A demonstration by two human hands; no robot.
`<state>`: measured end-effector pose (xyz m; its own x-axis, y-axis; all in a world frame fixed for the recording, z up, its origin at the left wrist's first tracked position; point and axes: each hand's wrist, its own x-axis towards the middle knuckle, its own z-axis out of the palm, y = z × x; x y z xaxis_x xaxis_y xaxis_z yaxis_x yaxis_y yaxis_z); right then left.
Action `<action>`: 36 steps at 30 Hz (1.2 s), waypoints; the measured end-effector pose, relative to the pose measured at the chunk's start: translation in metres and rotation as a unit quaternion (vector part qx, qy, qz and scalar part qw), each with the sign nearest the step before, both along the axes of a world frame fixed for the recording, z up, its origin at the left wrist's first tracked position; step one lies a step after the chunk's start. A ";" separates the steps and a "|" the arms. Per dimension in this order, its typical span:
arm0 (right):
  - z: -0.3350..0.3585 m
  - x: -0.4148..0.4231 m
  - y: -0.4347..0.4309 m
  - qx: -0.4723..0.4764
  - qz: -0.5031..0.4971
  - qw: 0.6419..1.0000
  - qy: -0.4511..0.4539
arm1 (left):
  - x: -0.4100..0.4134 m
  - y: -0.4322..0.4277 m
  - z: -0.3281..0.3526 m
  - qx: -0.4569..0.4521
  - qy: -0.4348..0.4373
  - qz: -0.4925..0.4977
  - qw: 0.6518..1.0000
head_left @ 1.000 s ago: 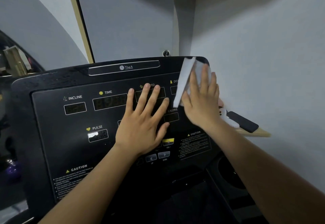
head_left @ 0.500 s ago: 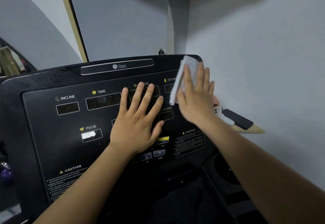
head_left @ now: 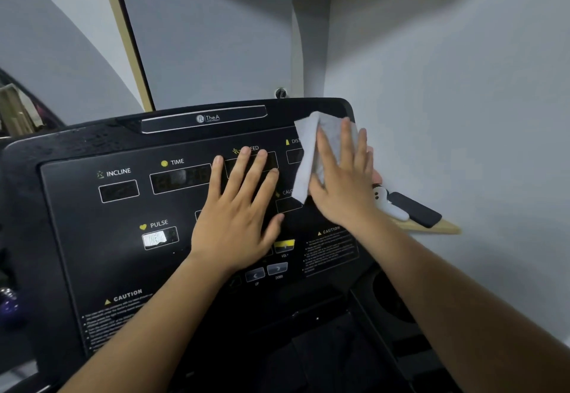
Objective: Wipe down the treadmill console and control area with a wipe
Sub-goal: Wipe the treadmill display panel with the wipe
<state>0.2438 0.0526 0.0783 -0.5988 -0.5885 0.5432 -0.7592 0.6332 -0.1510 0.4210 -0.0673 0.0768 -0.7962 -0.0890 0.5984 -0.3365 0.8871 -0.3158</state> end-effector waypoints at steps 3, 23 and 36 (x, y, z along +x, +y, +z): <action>-0.019 0.027 0.002 0.024 0.020 0.999 0.040 | 0.000 0.000 -0.001 0.012 0.014 -0.013 1.000; -0.076 0.077 0.021 0.004 -0.023 0.997 -0.079 | -0.001 0.000 -0.002 0.023 0.029 -0.021 0.999; -0.014 0.031 0.003 0.069 0.032 0.997 0.028 | 0.002 -0.002 -0.001 0.068 0.063 -0.083 0.992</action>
